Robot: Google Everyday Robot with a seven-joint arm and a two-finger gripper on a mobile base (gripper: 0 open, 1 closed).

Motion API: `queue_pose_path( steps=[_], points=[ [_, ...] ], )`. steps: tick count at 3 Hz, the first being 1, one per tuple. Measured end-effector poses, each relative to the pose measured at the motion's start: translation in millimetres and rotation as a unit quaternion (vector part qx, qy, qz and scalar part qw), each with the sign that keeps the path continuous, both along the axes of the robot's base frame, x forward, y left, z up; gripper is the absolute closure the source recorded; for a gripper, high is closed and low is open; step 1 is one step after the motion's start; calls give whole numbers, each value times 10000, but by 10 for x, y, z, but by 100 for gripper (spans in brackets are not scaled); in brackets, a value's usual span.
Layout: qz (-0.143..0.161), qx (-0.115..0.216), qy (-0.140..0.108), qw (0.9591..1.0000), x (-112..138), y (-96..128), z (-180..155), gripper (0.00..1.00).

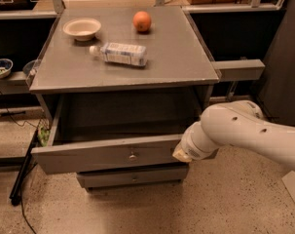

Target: Close top drawer

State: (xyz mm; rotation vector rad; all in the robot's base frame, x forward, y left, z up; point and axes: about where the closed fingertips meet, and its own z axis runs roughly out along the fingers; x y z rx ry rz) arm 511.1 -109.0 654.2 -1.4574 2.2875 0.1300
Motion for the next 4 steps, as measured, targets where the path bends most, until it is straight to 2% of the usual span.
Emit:
queue_pose_path(
  steps=[1, 2, 3, 4],
  points=[
    [-62, 50, -99, 9999, 133, 54, -69, 100],
    [-107, 78, -277, 9995, 481, 155, -99, 100],
    [-154, 119, -457, 9988, 938, 283, -113, 100],
    [-151, 125, -469, 9987, 956, 300, -106, 100]
  ],
)
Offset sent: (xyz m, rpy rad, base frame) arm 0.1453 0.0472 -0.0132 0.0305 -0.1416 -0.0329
